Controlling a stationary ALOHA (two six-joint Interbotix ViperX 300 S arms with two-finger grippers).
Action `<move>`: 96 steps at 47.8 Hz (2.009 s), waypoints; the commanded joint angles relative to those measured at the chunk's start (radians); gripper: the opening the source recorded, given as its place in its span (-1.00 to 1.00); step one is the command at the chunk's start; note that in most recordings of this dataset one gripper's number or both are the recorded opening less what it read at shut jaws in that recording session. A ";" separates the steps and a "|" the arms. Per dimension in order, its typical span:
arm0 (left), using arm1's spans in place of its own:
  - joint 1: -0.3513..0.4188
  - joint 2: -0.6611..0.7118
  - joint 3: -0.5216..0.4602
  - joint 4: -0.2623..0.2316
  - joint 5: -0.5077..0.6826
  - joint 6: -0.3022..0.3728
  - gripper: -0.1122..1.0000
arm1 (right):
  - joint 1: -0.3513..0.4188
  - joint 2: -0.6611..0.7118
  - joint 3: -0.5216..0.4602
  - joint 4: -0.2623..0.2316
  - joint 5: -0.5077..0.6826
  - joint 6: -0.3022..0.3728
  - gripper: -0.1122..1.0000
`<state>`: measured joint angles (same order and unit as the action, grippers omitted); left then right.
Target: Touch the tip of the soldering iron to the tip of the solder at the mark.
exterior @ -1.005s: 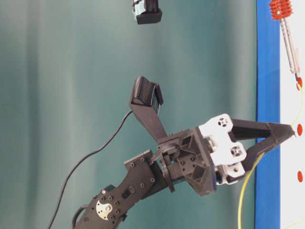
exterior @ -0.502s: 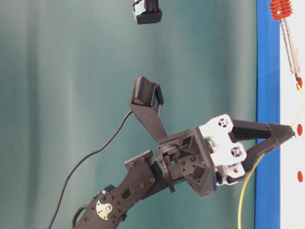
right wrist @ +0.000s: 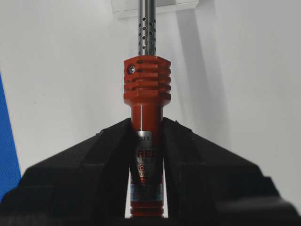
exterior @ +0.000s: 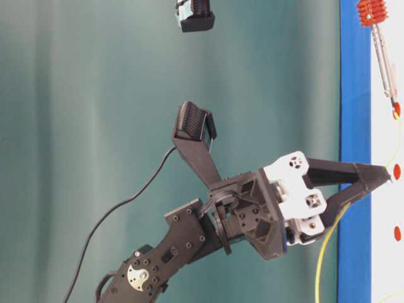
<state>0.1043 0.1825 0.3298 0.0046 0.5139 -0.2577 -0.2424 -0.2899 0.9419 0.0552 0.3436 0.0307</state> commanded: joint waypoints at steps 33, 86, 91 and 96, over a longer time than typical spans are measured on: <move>0.003 -0.015 -0.021 0.000 -0.003 0.000 -0.74 | -0.002 -0.005 -0.023 -0.002 -0.003 0.002 -0.68; 0.002 -0.173 0.064 0.000 0.026 0.014 -0.74 | -0.003 -0.006 -0.021 -0.002 -0.003 0.000 -0.68; 0.003 -0.235 0.112 0.000 0.020 0.008 -0.74 | -0.003 -0.005 -0.021 -0.002 -0.006 0.002 -0.68; 0.003 -0.285 0.163 0.000 0.005 0.000 -0.74 | -0.003 -0.006 -0.021 -0.002 -0.006 0.000 -0.68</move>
<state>0.1058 -0.0476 0.4801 0.0046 0.5354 -0.2546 -0.2424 -0.2899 0.9434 0.0552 0.3436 0.0307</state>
